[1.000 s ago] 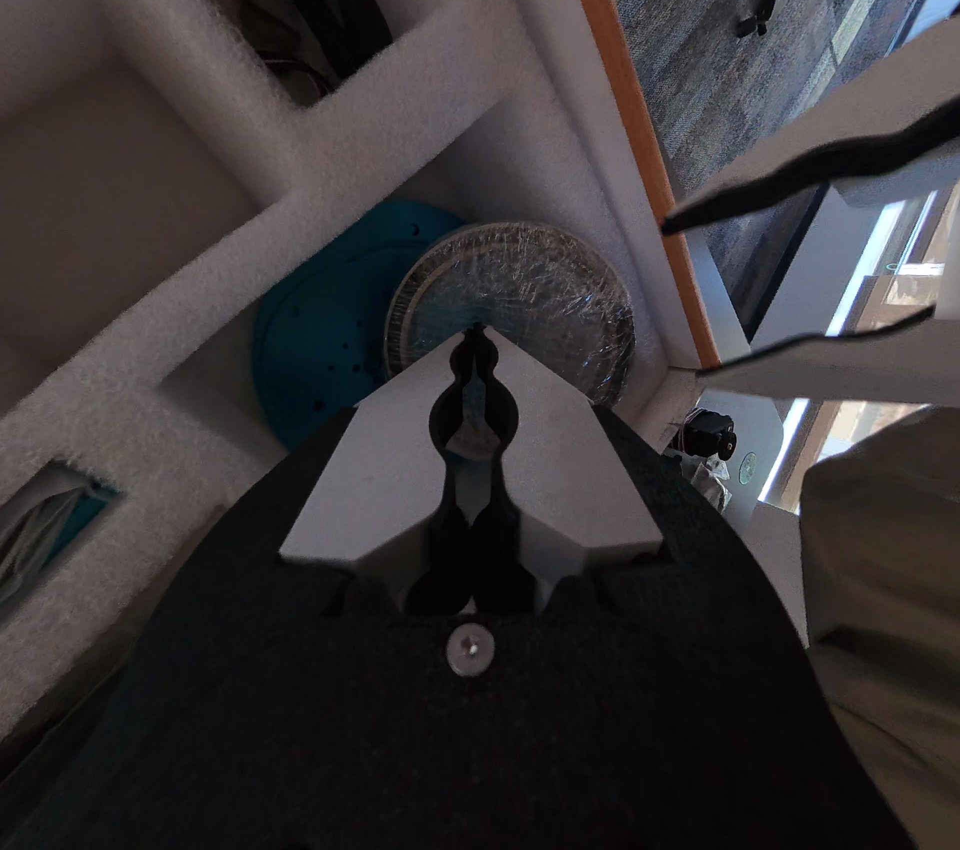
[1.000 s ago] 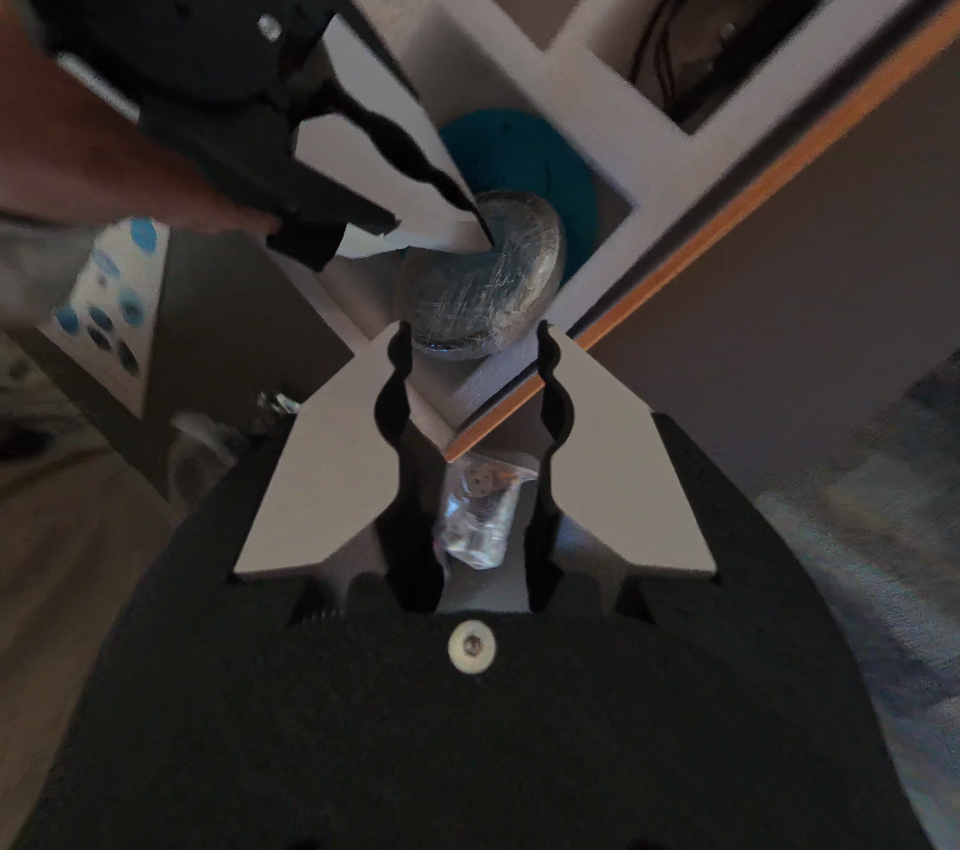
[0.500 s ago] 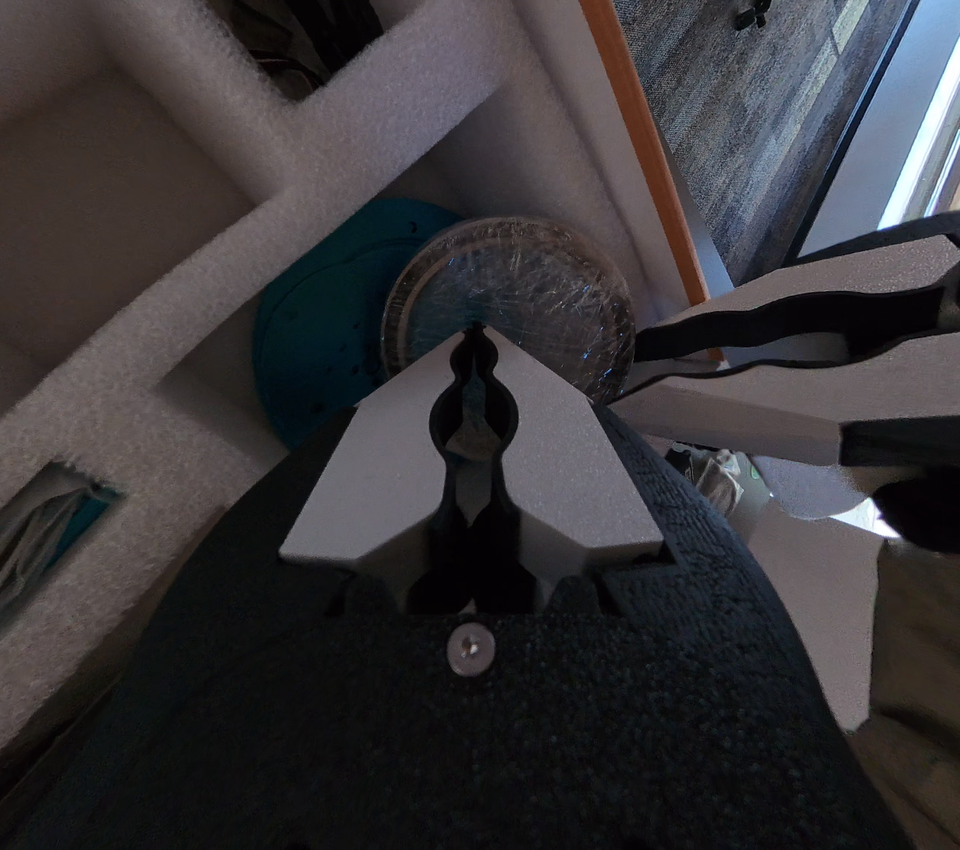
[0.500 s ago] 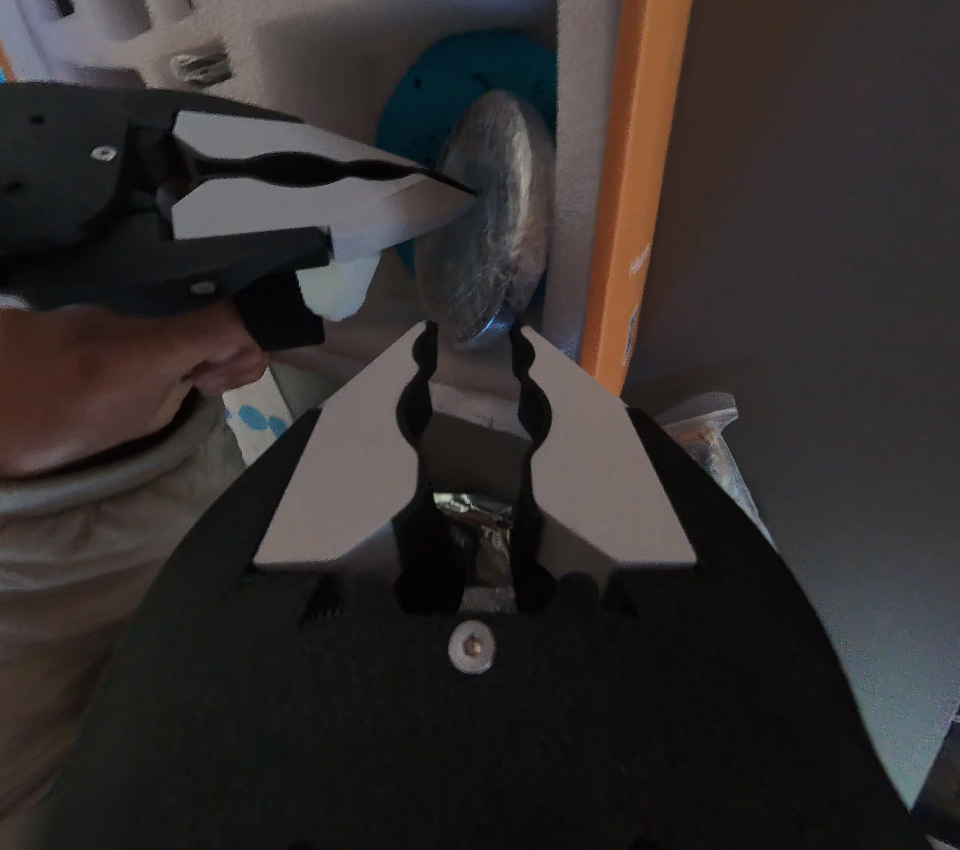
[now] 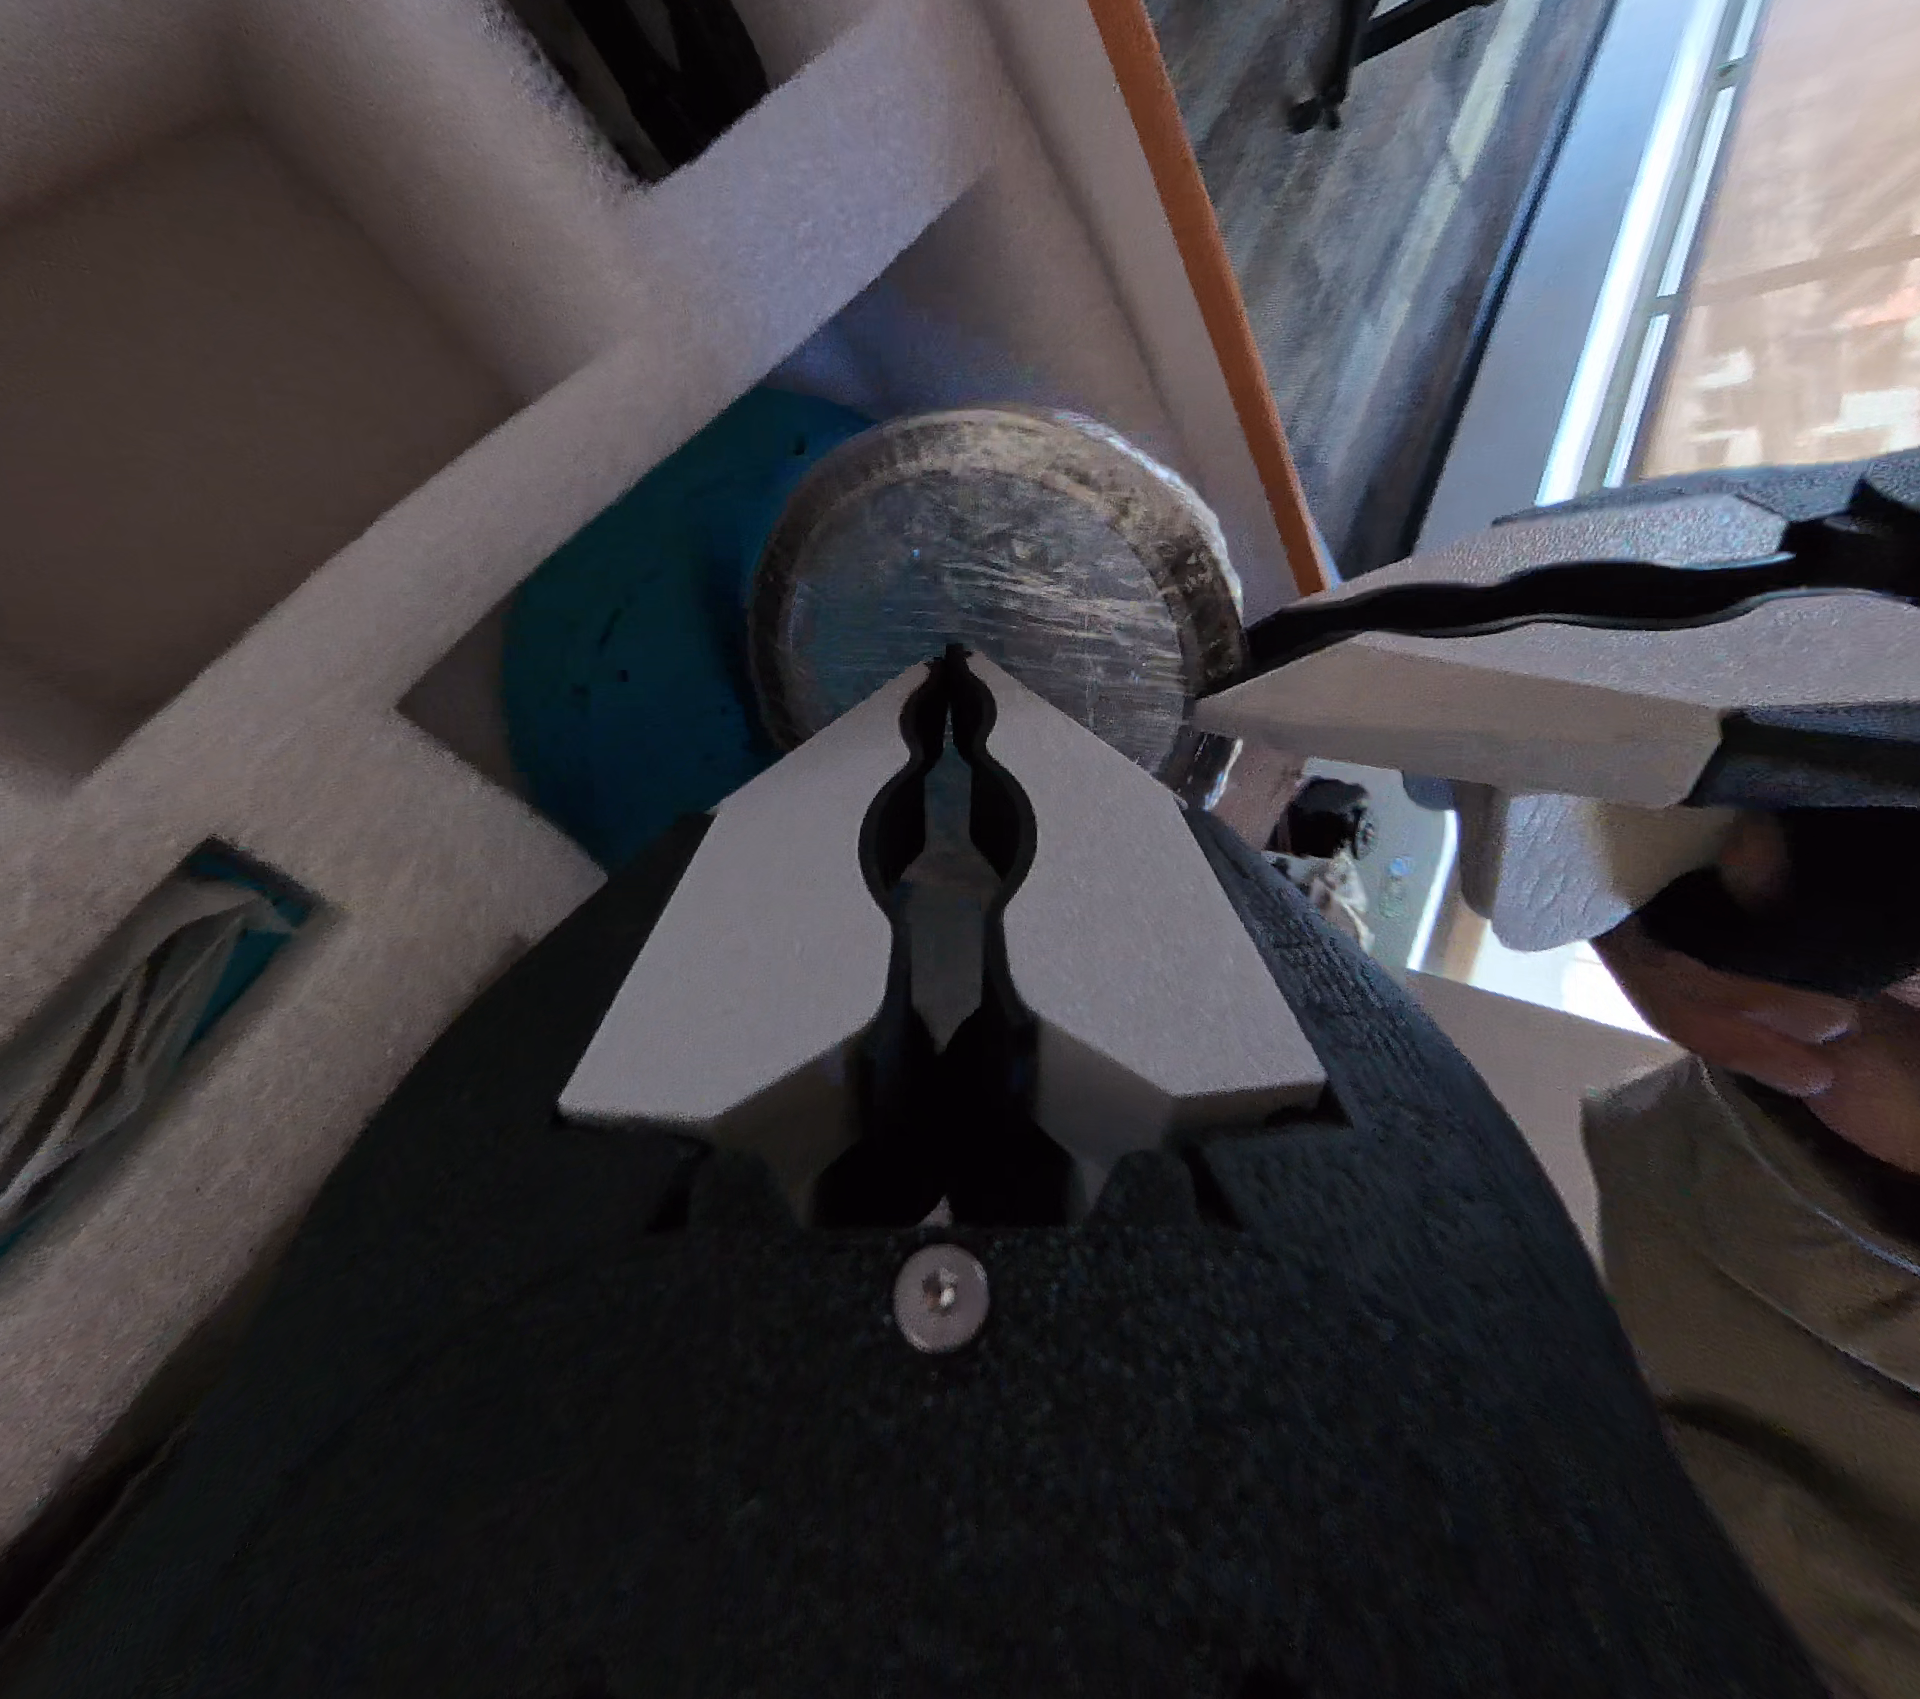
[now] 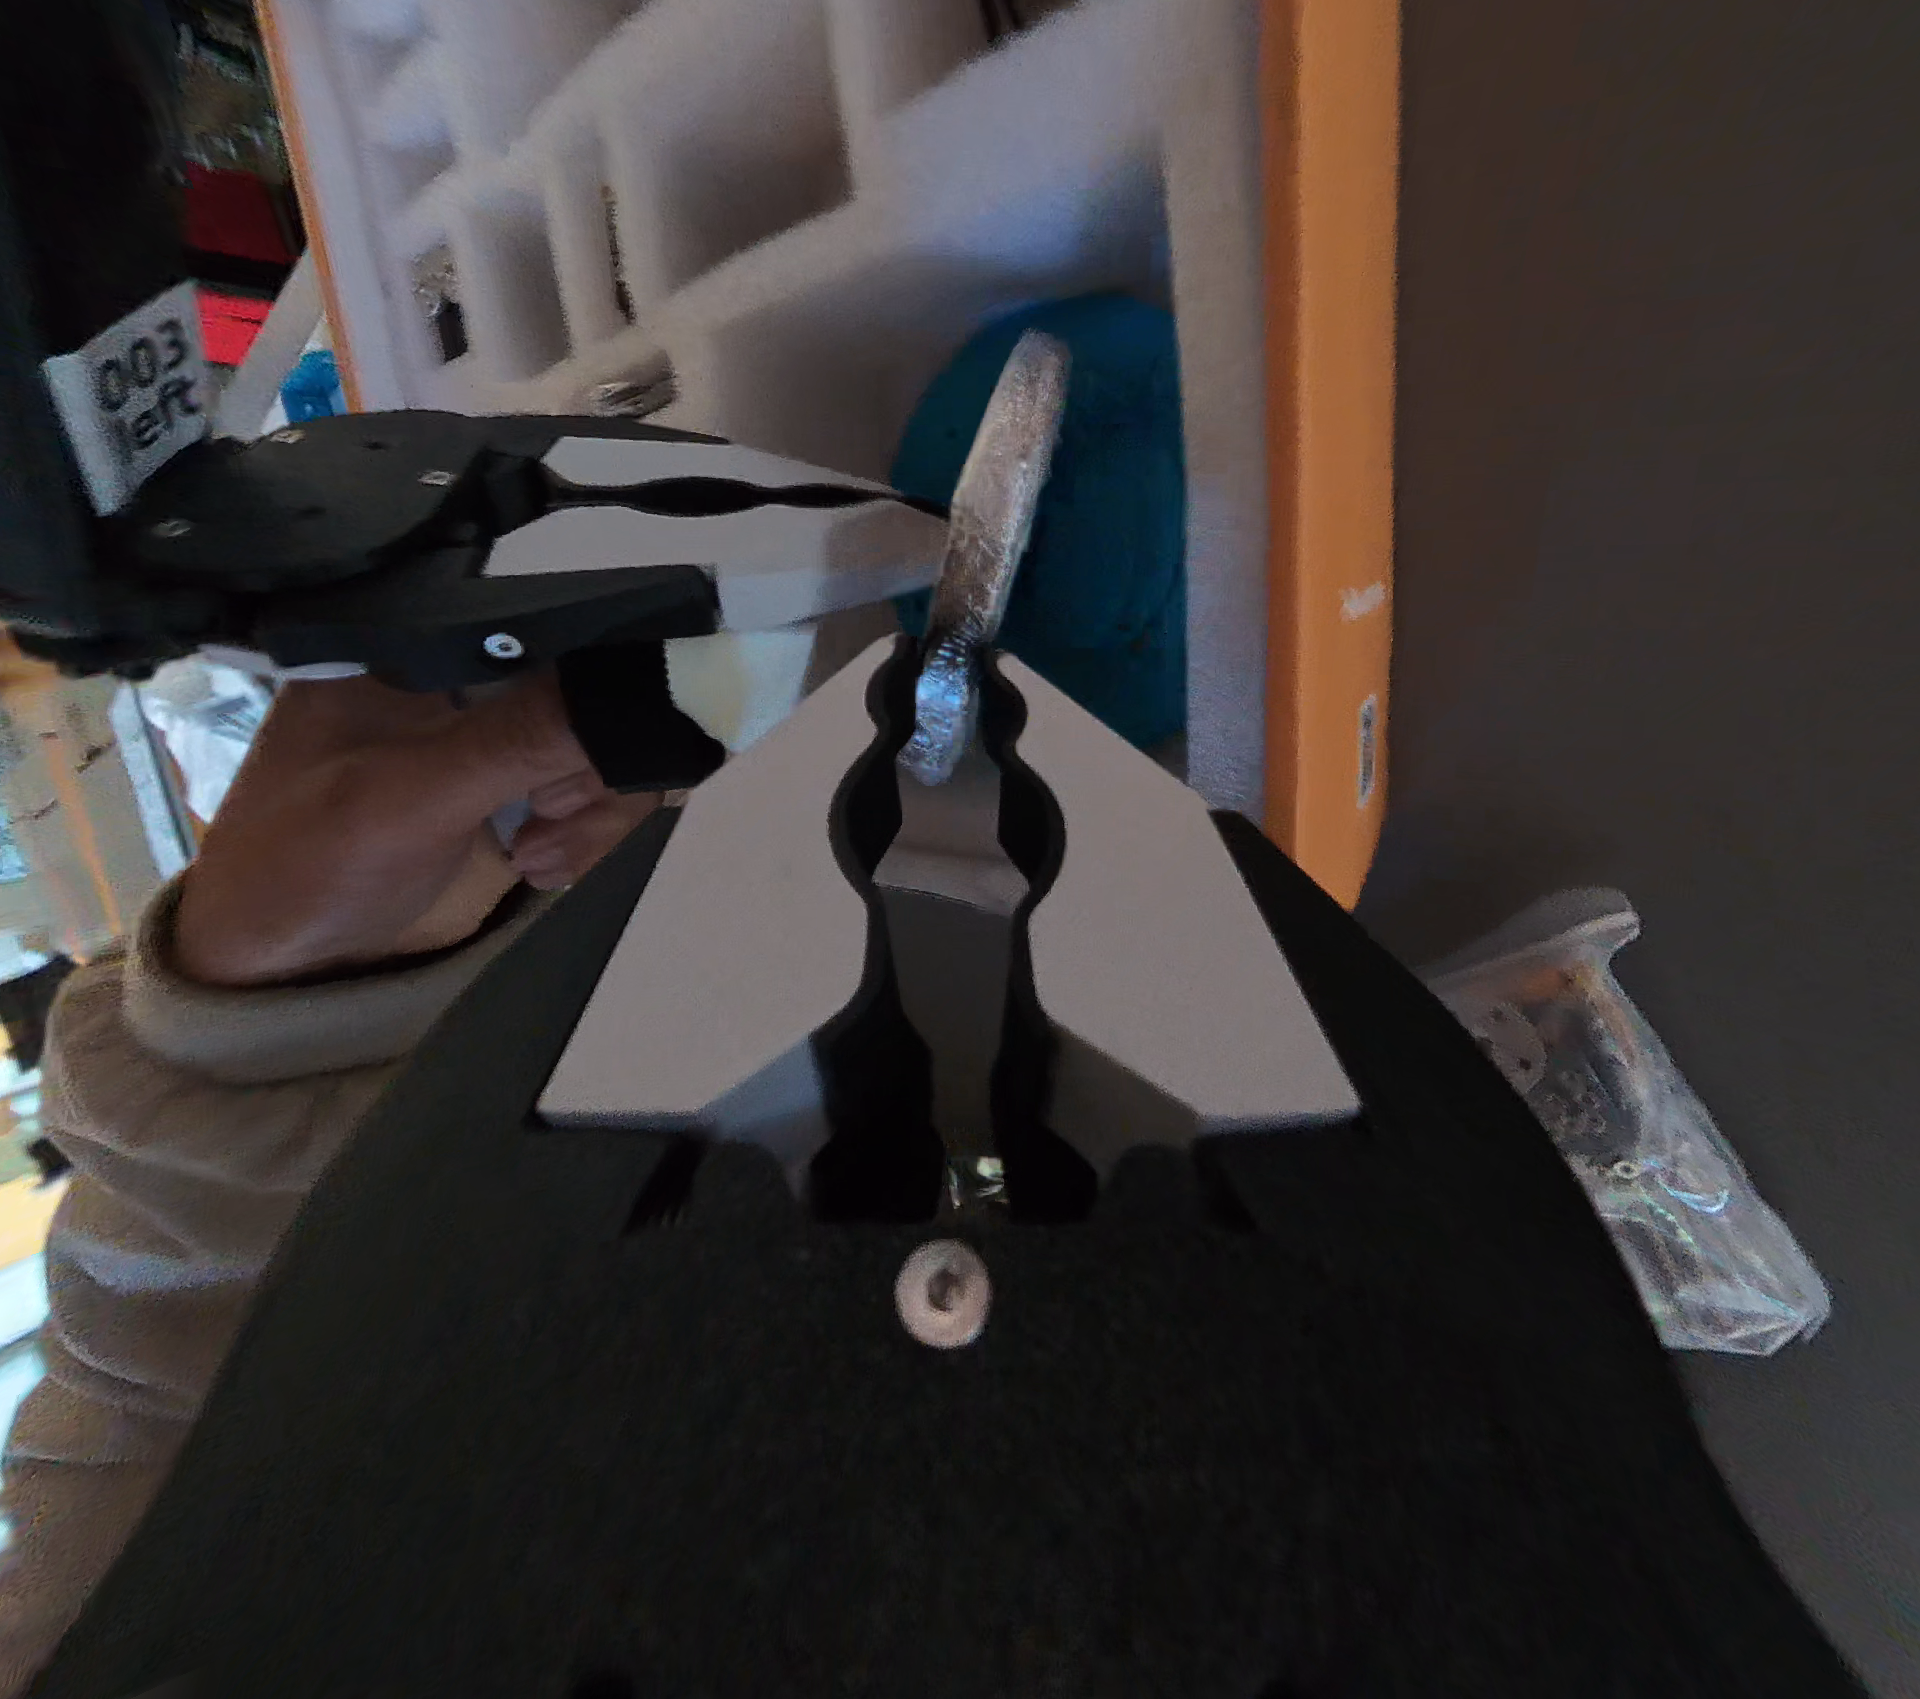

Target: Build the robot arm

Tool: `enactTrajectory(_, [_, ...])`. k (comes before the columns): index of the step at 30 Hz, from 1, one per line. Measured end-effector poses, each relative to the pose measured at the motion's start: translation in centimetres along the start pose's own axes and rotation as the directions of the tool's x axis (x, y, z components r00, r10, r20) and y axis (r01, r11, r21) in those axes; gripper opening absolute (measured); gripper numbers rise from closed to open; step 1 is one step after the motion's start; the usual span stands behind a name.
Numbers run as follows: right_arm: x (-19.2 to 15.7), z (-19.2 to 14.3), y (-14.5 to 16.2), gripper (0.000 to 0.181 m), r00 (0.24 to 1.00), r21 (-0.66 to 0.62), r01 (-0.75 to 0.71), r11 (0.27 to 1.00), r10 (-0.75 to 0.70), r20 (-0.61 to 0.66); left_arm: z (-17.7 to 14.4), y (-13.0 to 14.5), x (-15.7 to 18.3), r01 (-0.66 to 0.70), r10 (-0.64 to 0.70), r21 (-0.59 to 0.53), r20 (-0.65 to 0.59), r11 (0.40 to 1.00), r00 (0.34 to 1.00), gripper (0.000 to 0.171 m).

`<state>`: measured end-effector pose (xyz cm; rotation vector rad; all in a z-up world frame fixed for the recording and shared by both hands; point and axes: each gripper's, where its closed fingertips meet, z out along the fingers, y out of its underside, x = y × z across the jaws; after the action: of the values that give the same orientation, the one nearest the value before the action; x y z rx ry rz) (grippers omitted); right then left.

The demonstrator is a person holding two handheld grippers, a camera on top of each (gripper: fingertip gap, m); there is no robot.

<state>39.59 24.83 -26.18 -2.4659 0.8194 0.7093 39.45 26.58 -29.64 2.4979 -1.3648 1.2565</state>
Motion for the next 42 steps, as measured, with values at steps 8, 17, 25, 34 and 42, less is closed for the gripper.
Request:
enactTrajectory(8, [-1.2,1.0,-1.3,0.009,0.913,-0.100,0.358,0.928,-0.371,-0.169,-1.9,-0.2,0.4,0.028,-0.025,0.045,-0.067,0.999,0.997,0.000])
enactTrajectory(17, [-6.9,-1.3,-2.6,0.009,0.688,-0.096,0.703,0.705,-0.708,-0.159,-14.9,0.0,1.1,-0.211,0.223,0.184,-0.044,0.960,0.974,0.010])
enactTrajectory(25, [-15.9,3.4,0.7,0.009,0.609,-0.062,0.789,0.611,-0.765,0.209,-25.8,5.2,-2.0,-0.306,0.290,0.238,0.101,0.922,0.952,0.013])
enactTrajectory(34, [-13.3,8.8,2.8,0.009,0.800,-0.319,0.552,0.770,-0.381,0.464,-30.5,15.3,-2.9,-0.335,0.304,0.191,0.176,0.922,0.936,0.015])
enactTrajectory(42, [-8.8,10.9,3.5,0.014,0.737,-0.355,0.674,0.647,-0.560,0.379,-36.3,26.7,-3.7,-0.332,0.231,0.256,0.354,0.908,0.906,0.016])
